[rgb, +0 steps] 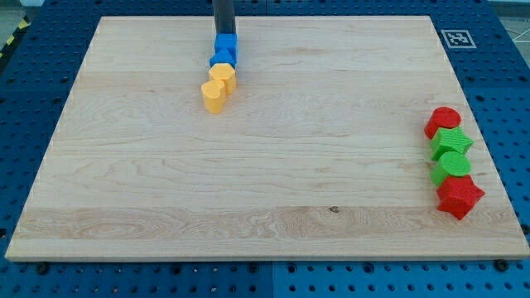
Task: Push blue cube down a bit
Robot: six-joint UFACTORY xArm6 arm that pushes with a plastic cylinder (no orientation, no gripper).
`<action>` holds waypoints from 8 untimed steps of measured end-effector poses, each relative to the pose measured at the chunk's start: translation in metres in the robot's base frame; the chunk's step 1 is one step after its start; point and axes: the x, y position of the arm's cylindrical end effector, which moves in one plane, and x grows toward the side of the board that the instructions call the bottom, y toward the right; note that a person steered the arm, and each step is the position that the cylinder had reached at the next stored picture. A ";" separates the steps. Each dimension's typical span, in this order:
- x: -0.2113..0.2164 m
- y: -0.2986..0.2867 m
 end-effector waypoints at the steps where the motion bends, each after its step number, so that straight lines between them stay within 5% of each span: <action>1: 0.000 0.000; 8: -0.028 0.014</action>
